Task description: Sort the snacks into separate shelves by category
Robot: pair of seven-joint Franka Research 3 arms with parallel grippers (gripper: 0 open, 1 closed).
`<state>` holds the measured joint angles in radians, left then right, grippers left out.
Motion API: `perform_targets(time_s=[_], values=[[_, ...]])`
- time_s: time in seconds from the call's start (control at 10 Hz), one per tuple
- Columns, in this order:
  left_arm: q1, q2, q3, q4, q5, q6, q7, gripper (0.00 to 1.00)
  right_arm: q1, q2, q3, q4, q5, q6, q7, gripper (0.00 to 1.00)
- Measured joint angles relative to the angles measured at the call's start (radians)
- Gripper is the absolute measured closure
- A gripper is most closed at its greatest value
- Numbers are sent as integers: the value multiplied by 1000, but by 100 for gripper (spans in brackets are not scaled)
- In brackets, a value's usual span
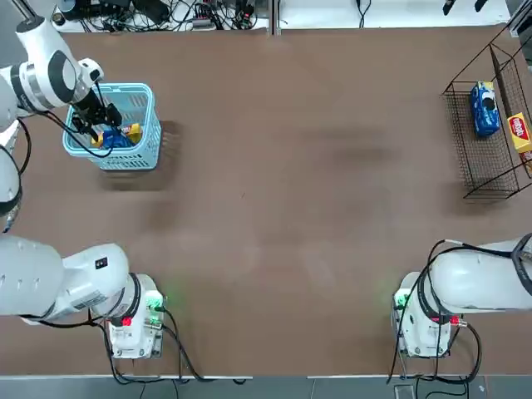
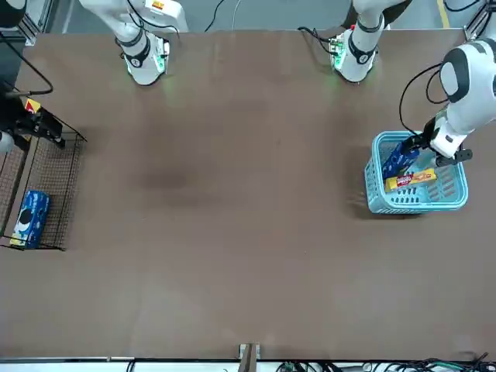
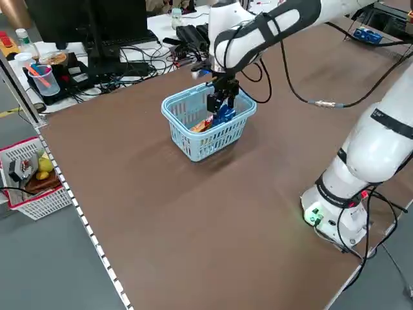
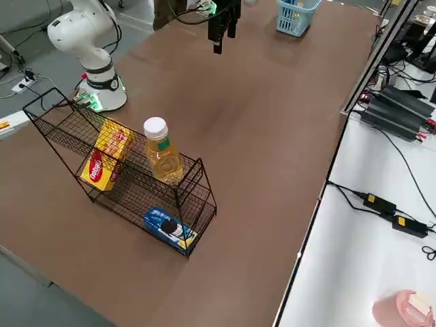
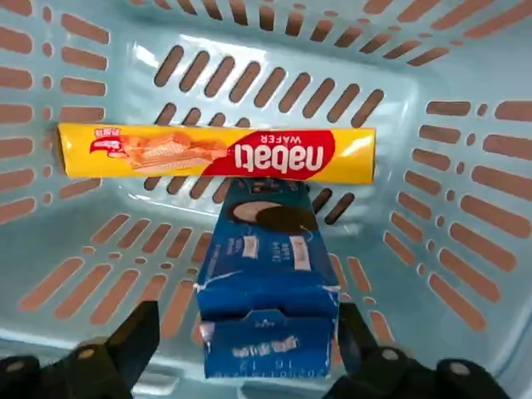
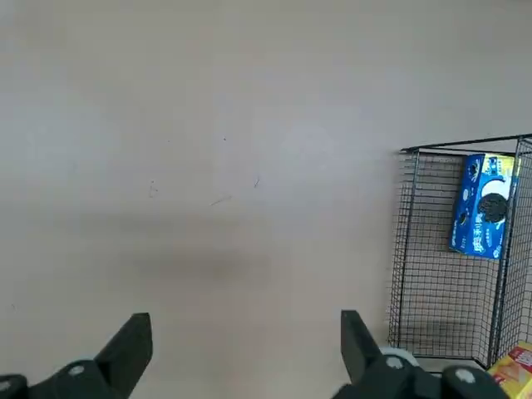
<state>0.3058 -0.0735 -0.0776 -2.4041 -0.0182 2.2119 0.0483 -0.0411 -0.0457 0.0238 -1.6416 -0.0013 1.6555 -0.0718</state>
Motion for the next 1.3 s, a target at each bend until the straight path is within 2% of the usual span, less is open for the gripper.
perform_targets(time_s=[0.3, 0.8, 1.0, 1.3], values=[[0, 24, 0, -26, 0, 60, -1, 8, 0, 0, 0, 0, 0, -1, 0, 0], [0, 40, 0, -30, 0, 69, -2, 41, 0, 0, 0, 0, 0, -8, 0, 0], [0, 28, 0, 27, 0, -35, 0, 43, 0, 0, 0, 0, 0, -11, 0, 0], [1, -11, 0, 252, 0, -381, 0, 43, 0, 0, 0, 0, 0, -20, 0, 0]])
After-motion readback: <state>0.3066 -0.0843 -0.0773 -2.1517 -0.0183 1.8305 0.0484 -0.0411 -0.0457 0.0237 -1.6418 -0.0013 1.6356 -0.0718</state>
